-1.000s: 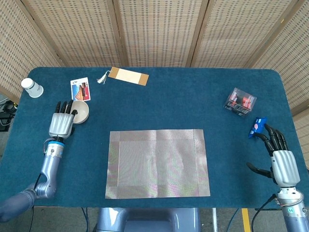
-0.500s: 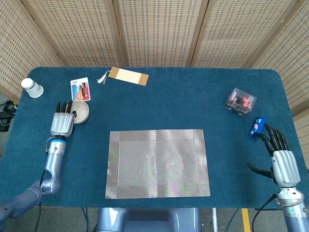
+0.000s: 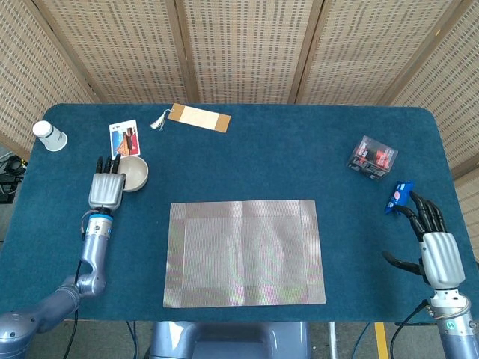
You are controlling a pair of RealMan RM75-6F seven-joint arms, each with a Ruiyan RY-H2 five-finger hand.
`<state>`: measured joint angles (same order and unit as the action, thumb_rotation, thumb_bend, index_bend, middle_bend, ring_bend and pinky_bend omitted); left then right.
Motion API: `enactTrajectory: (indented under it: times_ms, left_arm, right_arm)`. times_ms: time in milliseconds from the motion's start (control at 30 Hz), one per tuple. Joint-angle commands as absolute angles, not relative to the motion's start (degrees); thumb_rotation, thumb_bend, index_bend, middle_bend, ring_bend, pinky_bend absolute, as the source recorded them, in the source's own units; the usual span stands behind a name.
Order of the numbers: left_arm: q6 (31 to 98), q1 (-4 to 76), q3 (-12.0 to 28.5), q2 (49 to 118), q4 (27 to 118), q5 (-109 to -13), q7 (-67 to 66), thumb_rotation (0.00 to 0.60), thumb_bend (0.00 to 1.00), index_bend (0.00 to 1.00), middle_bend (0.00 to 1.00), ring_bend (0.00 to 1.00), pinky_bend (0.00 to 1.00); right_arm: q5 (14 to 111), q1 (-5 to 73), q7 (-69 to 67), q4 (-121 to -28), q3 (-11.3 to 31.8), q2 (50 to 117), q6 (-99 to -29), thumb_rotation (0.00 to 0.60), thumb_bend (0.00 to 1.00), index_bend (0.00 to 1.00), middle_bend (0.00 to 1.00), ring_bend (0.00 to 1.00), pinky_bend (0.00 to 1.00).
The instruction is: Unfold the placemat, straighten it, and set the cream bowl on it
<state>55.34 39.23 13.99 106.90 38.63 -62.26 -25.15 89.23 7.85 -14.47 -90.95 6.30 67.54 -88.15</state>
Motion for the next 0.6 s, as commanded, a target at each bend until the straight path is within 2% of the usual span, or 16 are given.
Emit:
enactTrajectory:
  times_ms: [33, 267, 600]
  left_arm:
    - [56.2, 38.9, 14.0, 106.9, 38.3, -62.8, -24.2, 0.6, 0.49, 0.78, 0.0, 0.0, 0.0]
    - [57.8, 37.6, 13.4, 105.8, 39.5, -64.2, -22.4, 0.6, 0.49, 0.81, 0.0, 0.0, 0.0]
    - [63.0, 35.9, 11.4, 103.6, 46.4, -68.7, -21.0, 0.6, 0.52, 0.83, 0.0, 0.0, 0.0]
  right_arm:
    - [89.3, 7.8, -14.5, -91.0, 6.2, 67.5, -88.2, 0.6, 0.15, 0.22, 0.0, 0.0, 0.0]
    - [89.8, 7.8, -14.7, -91.3, 6.0, 67.5, -88.2, 0.6, 0.15, 0.22, 0.0, 0.0, 0.0]
    - [90.6, 7.7, -14.7, -91.8, 5.6, 67.3, -88.6, 0.6, 0.15, 0.22, 0.0, 0.0, 0.0]
